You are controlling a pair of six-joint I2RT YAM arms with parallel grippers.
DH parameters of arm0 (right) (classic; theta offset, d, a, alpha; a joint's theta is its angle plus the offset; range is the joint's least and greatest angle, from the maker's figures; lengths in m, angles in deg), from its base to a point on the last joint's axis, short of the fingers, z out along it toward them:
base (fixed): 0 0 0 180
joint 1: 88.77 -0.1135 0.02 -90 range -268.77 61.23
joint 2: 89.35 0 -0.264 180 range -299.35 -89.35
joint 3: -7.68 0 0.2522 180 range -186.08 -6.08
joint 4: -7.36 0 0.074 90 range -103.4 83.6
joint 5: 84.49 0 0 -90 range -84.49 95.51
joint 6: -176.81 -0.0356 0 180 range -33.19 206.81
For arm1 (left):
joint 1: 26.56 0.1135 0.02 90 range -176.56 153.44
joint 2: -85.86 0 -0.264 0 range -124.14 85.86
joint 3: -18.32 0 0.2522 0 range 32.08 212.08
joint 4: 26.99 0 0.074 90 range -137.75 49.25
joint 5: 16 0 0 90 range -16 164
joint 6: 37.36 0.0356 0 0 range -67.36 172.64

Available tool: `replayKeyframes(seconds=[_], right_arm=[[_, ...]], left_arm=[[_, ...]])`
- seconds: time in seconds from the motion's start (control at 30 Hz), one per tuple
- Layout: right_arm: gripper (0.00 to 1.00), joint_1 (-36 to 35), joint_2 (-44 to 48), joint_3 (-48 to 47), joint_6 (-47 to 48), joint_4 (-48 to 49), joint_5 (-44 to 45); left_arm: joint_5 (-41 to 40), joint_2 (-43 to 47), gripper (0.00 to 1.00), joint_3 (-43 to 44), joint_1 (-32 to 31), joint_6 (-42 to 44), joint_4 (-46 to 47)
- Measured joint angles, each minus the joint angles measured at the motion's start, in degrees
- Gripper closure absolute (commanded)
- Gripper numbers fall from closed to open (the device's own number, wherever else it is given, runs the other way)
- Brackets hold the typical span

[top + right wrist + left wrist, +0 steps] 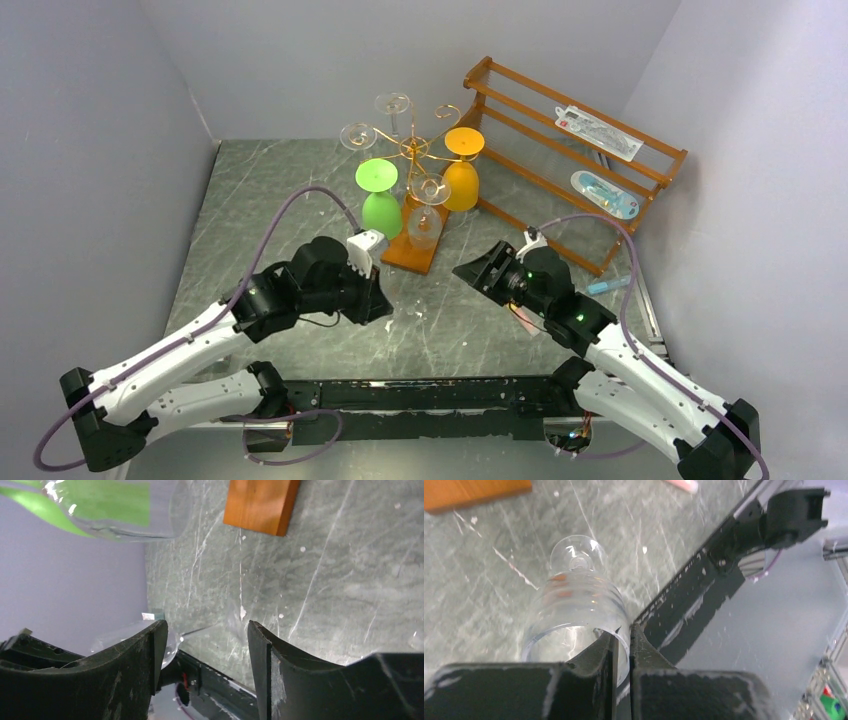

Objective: Place the wine glass upside down on the wine glass rack

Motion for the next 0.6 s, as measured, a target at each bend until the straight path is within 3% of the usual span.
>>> replayKeyframes(seconds=[0.23, 0.6], right_arm=[[0.37, 0.0, -0.87, -0.42, -11.26, -3.69, 0.81], [0.42, 0.0, -0.9, -0.7, -26.29, -4.02, 2.01]], left_arm=[[-5.79, 1.18, 0.95, -11.3, -0.7, -3.85, 21.75], [-10.34, 0.09, 0.95, -14.78, -6.47, -3.82, 41.66]])
